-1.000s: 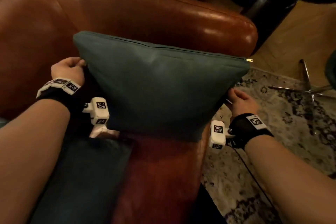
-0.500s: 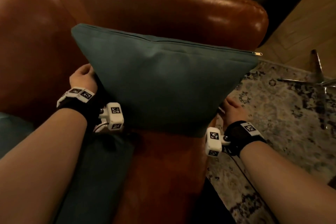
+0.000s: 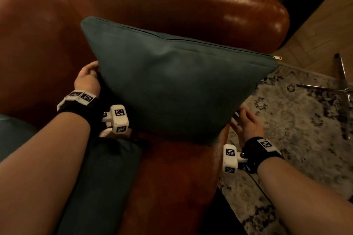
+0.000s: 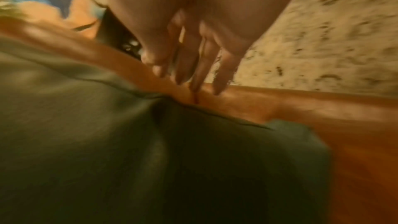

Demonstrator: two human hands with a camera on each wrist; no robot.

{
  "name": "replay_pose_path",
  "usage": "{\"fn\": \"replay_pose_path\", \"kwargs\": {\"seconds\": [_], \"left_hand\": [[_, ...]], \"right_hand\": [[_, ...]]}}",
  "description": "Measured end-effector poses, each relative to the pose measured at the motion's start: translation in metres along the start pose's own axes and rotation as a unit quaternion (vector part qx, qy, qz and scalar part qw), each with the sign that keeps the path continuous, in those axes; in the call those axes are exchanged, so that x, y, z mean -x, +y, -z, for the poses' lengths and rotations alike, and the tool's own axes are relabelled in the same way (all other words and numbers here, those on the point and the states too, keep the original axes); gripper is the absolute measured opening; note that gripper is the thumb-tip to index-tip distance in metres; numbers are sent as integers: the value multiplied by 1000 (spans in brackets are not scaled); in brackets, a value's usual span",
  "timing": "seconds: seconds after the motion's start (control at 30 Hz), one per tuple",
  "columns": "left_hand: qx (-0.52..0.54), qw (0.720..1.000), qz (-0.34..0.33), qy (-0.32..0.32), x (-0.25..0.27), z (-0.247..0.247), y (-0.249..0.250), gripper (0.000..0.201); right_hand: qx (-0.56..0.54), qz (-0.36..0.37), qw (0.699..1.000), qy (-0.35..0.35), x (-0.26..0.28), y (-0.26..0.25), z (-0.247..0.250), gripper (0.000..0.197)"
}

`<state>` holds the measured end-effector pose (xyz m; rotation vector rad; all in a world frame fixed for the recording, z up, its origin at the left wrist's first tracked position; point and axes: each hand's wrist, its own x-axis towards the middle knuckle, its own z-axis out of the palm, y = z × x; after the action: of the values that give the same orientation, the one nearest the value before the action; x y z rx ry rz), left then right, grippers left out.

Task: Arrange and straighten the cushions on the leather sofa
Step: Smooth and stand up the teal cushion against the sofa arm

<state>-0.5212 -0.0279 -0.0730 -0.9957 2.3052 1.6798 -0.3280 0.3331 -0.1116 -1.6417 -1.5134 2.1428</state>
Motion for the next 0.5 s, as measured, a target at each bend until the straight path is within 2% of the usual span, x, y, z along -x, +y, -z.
{"fn": "replay_pose_path", "kwargs": {"seconds": [0.07, 0.13, 0.2, 0.3, 0.4, 0.5], "left_hand": [[15, 998, 51, -22, 4, -5, -15, 41], [15, 996, 79, -32, 10, -11, -23, 42], [-20, 996, 80, -30, 11, -13, -23, 41], [-13, 997, 79, 9, -2, -6, -20, 38], [-14, 998, 65, 22, -11, -2, -20, 38], [-67, 996, 46, 43, -9, -3, -22, 34]], "right_hand": [[-3, -44, 998, -38, 4, 5, 1, 31], [51, -65, 995, -53, 5, 11, -6, 35], [109, -48, 993, 1, 4, 10, -15, 34], [111, -9, 990, 89, -3, 5, -20, 24], [117, 14, 987, 107, -8, 6, -17, 21], [126, 34, 986, 107, -12, 9, -16, 22]]}}
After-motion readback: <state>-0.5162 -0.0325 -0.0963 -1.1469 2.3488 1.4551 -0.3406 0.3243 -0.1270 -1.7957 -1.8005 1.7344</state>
